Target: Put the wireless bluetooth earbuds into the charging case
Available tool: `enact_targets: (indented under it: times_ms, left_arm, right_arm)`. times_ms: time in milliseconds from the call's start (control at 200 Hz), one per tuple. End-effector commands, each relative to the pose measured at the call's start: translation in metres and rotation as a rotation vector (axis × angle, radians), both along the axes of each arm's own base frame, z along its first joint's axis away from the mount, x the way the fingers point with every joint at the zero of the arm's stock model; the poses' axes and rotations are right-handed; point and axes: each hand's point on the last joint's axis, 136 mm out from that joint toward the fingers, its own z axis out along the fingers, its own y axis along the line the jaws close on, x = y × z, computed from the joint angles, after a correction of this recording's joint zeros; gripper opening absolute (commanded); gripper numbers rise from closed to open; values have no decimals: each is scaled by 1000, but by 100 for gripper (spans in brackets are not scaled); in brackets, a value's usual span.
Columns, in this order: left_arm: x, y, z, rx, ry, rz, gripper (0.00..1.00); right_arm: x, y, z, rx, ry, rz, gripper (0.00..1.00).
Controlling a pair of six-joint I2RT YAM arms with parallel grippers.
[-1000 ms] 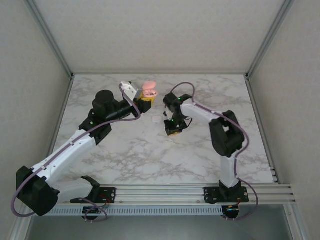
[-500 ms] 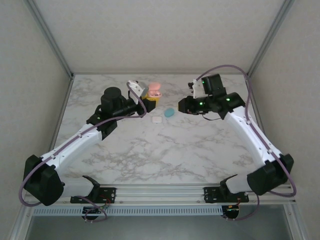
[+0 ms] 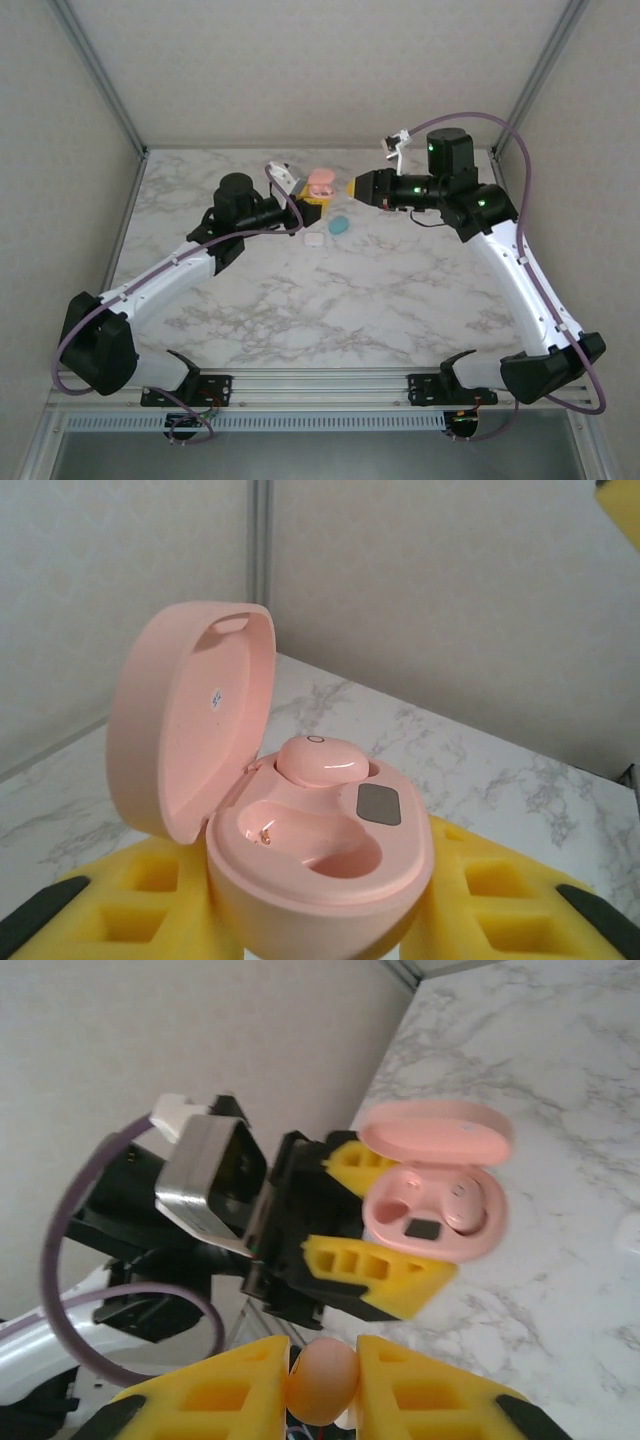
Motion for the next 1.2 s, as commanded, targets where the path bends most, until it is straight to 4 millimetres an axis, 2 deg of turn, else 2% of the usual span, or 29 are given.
enact_targets:
  times_ms: [0,260,581,796,1191]
  left_arm:
    - [-11,-12,27,-62,-52,-82,7]
    - [-21,-18,35,-72,-66,-129,8]
    - [-25,-20,40,-69,-73,-146,8]
    - [-26,-20,45,-78,-78,-143,7]
    - [-25,-18,53,-107,-88,-129,7]
  right_arm:
    - [-3,17,24,75,-36,69,22]
    - [10,34,7,47,-1,69,22]
    - [16,45,1,52,13,73,22]
    - [23,46,-11,4,27,43,22]
    - [24,47,-31,-103,55,35,24]
